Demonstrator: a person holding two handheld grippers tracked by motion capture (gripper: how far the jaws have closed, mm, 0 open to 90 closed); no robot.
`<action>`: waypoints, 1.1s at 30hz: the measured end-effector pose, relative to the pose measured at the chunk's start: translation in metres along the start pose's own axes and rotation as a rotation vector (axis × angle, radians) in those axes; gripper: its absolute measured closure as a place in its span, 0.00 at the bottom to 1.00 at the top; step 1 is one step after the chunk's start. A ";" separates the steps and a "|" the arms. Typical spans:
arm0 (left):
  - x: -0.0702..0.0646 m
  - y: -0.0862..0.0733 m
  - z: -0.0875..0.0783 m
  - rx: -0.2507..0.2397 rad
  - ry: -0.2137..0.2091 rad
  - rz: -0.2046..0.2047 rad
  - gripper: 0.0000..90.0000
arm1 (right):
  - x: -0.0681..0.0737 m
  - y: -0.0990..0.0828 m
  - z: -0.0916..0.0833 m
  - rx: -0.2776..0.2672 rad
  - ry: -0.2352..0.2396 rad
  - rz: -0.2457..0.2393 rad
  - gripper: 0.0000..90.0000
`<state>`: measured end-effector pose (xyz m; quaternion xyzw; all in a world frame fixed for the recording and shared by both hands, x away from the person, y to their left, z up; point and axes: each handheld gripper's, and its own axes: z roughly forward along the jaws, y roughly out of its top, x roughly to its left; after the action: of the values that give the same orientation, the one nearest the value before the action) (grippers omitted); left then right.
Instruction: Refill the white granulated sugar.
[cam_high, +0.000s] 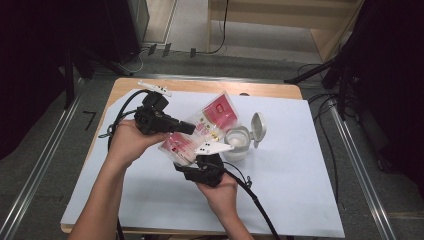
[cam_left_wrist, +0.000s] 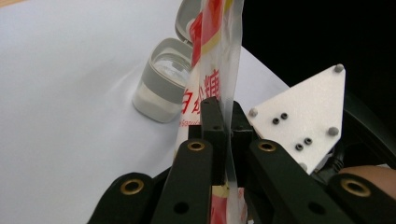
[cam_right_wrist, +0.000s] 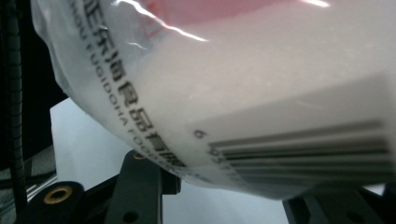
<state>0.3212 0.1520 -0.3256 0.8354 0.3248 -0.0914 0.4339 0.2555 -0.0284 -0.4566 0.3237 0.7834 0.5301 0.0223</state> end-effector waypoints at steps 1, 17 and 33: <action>0.000 0.000 0.000 -0.001 0.001 0.004 1.00 | -0.001 0.000 0.000 -0.004 -0.002 0.001 0.68; 0.003 -0.008 -0.003 0.009 -0.014 0.038 1.00 | -0.013 -0.006 -0.005 -0.020 -0.053 0.055 0.67; 0.007 -0.019 -0.019 -0.010 -0.022 0.045 1.00 | -0.018 -0.003 -0.017 -0.059 -0.100 0.073 0.67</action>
<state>0.3124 0.1781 -0.3292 0.8393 0.3015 -0.0893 0.4435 0.2622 -0.0527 -0.4575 0.3775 0.7529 0.5367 0.0516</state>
